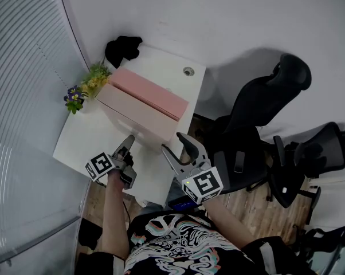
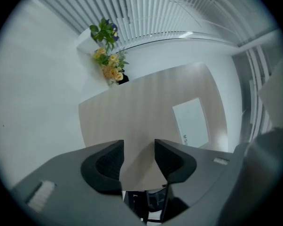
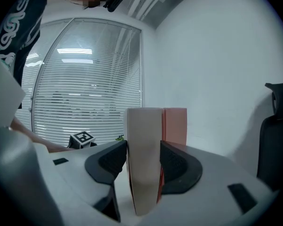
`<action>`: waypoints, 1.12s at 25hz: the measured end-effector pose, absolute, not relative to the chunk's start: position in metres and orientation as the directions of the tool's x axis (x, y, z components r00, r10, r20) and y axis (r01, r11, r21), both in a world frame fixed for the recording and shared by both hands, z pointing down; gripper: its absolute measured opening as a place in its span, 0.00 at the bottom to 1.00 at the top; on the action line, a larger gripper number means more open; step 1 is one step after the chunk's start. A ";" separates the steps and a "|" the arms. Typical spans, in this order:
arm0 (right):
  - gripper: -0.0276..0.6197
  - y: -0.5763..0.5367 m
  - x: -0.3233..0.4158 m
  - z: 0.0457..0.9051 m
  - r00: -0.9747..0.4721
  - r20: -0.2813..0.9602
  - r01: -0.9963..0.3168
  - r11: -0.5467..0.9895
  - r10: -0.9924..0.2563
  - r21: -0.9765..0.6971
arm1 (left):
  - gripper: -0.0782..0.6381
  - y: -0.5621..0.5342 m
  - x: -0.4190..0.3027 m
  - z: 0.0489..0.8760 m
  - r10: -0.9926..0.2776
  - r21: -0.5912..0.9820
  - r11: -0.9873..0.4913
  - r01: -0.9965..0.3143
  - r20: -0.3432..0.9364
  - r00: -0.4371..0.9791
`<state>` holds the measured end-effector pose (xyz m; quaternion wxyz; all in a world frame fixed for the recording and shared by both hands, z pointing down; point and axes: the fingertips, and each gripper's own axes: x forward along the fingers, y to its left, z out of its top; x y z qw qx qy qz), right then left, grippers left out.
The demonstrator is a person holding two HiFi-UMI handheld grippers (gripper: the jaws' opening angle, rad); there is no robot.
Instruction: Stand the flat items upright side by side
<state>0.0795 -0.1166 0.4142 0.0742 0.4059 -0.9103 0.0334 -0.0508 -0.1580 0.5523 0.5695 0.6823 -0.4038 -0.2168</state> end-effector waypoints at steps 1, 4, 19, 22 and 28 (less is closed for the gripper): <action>0.36 -0.116 0.080 0.414 -0.654 0.159 -0.749 0.662 -0.740 -0.002 | 0.37 -0.158 -0.052 0.548 -0.799 0.941 -0.045 -0.336 0.168 0.577; 0.34 -0.114 0.084 0.412 -0.639 0.149 -0.766 0.643 -0.755 -0.025 | 0.37 -0.158 -0.056 0.531 -0.810 0.900 -0.100 -0.425 0.175 0.560; 0.14 -0.119 0.111 0.387 -0.472 0.136 -0.882 0.465 -0.871 -0.077 | 0.16 -0.138 -0.052 0.418 -0.868 0.367 -0.385 -0.846 0.167 0.468; 0.09 -0.120 0.124 0.379 -0.428 0.122 -0.904 0.424 -0.895 -0.062 | 0.11 -0.137 -0.053 0.408 -0.883 0.301 -0.385 -0.873 0.154 0.443; 0.04 -0.116 0.137 0.379 -0.388 0.126 -0.921 0.381 -0.913 -0.078 | 0.11 -0.132 -0.052 0.406 -0.886 0.289 -0.389 -0.875 0.142 0.441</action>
